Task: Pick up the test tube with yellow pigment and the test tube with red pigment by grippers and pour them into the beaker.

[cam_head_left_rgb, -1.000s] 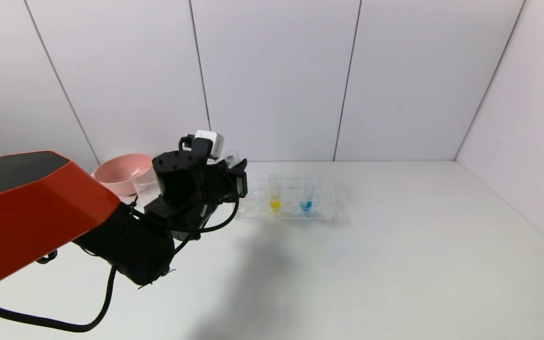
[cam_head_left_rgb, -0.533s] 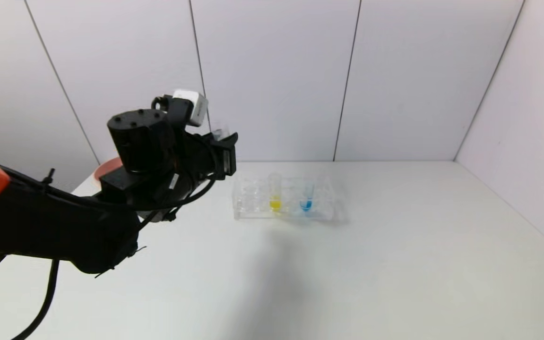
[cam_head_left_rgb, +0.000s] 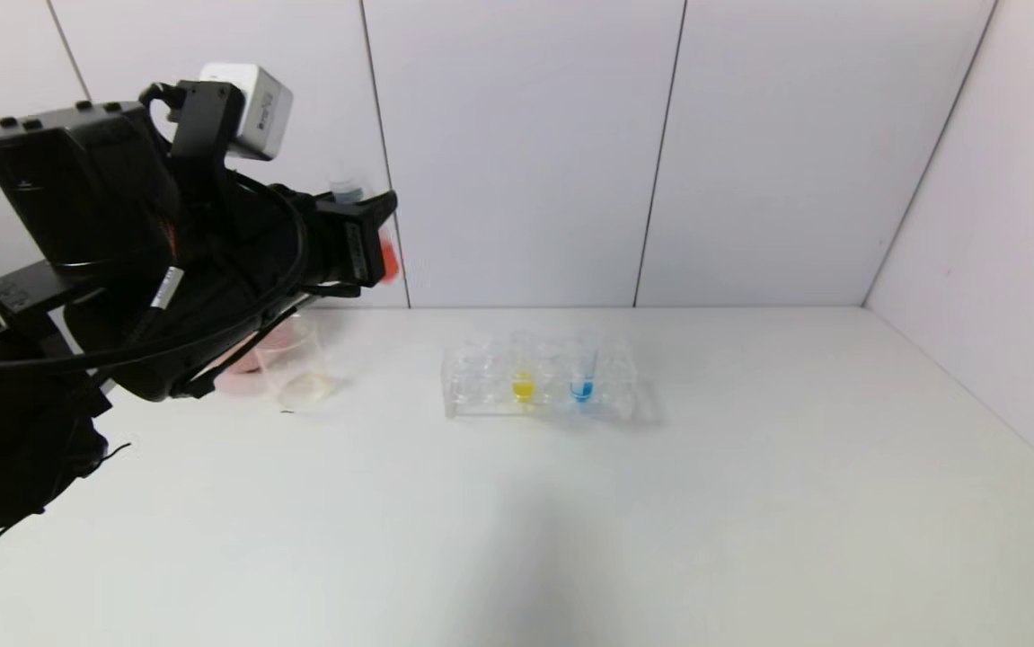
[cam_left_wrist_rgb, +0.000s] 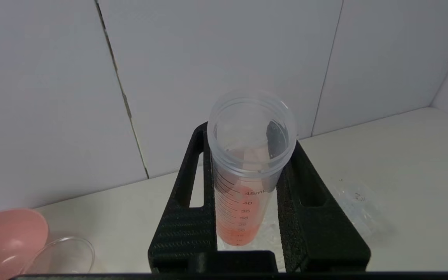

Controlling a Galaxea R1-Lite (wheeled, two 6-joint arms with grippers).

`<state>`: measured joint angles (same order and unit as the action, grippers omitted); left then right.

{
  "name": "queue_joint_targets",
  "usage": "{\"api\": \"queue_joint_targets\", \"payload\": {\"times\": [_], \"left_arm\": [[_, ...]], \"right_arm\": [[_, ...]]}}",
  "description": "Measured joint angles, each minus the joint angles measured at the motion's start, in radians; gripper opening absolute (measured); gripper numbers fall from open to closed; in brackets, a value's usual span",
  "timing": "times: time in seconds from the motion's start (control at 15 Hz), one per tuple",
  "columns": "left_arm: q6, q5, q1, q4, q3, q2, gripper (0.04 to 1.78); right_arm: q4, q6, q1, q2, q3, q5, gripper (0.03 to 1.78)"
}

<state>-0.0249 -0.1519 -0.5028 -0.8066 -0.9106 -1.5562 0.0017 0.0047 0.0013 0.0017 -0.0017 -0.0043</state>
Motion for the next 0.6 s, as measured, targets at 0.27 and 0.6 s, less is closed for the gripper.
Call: {"api": "queue_joint_targets", "payload": {"times": [0.27, 0.6], "left_arm": [[-0.001, 0.001, 0.085, 0.002, 0.001, 0.034, 0.45], [-0.003, 0.01, 0.216, 0.047, 0.006, 0.045, 0.45]], "right_arm": [[0.0, 0.0, 0.0, 0.0, 0.0, 0.0, 1.7], [0.0, 0.0, 0.0, 0.0, 0.0, 0.0, 1.7]]}}
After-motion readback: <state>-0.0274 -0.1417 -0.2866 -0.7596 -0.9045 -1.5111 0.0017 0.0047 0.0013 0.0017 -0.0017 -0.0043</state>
